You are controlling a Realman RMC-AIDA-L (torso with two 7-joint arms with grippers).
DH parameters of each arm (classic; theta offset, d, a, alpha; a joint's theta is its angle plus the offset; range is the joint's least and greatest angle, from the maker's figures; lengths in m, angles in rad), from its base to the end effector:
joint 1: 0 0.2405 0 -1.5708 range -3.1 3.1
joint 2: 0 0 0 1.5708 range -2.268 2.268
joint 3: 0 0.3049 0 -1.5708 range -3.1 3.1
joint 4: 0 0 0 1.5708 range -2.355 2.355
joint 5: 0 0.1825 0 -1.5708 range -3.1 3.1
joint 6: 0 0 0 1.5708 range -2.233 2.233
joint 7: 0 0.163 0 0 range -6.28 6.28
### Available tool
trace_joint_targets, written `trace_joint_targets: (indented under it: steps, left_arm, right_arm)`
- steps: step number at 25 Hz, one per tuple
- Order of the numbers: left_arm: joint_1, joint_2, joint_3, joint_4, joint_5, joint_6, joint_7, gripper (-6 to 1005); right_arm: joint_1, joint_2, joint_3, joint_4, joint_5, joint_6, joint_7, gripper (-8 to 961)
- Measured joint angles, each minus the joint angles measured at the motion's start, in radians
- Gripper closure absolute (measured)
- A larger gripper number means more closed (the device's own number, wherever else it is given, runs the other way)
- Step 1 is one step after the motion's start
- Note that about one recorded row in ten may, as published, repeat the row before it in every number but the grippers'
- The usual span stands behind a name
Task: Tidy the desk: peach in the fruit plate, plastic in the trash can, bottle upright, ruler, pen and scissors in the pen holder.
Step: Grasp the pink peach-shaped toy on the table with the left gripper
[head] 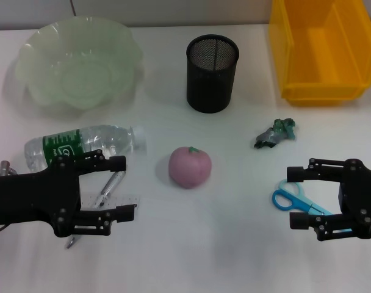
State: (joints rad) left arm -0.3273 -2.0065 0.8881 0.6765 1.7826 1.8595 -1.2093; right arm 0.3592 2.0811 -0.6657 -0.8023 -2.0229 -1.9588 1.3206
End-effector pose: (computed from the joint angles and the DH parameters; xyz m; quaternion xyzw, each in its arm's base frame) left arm -0.2923 0.2498 -0.0150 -0.9422 -0.1326 -0.3050 0.0410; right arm 0.2864 0.2486 -0.0176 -0.9454 0.1651 0.2801 0.0245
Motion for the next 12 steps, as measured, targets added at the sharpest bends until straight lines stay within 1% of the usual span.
trace_joint_targets:
  steps: [12]
  left_arm:
    - [-0.002, -0.006, 0.000, 0.000, 0.000, -0.001, 0.002, 147]
  right_arm:
    - [0.001, 0.001, 0.004, 0.027, 0.005, 0.000, -0.020, 136]
